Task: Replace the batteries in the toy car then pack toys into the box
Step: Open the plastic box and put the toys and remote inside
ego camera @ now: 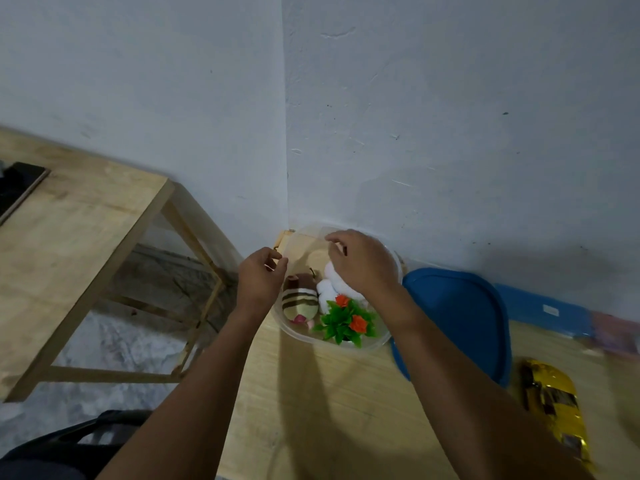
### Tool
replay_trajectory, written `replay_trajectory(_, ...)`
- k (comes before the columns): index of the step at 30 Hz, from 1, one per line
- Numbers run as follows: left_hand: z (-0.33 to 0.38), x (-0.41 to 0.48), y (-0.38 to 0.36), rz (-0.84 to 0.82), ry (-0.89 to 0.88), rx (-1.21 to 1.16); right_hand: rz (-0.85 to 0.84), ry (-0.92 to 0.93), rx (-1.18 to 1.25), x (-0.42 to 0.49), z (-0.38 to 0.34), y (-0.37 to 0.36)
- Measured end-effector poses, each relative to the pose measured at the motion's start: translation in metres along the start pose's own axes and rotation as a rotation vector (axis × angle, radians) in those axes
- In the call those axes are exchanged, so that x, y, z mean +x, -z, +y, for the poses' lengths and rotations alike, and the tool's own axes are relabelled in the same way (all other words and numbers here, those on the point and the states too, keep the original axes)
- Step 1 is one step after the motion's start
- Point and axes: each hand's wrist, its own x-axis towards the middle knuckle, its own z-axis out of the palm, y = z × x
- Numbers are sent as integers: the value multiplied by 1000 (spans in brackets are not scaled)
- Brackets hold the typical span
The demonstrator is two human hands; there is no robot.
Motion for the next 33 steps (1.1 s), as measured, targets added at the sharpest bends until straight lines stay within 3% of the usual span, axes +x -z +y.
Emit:
replay_trajectory(3,2,-9,-8,28,-2,-46,238,-206,56,-39,38,13)
replay_trajectory(7,2,-15,-17,72,-29,-60,346,-489,-89,-92,95,21)
replay_trajectory(14,1,-17,-22,76,-23,-48,149,-976,-135,-139,165,46)
replay_trajectory(17,1,-18,-24,98,-30,-29,60,-1012,-152,-145,185,49)
replay_trajectory(26,1,-17,-25,112,-52,2,37,-977,-214,-144,203,60)
replay_trajectory(30,1,-16,-25,107,-40,-3,128,-940,-27,-147,208,53)
replay_trajectory(33,2,-17,-24,103,-35,-2,329,-923,129,-149,205,56)
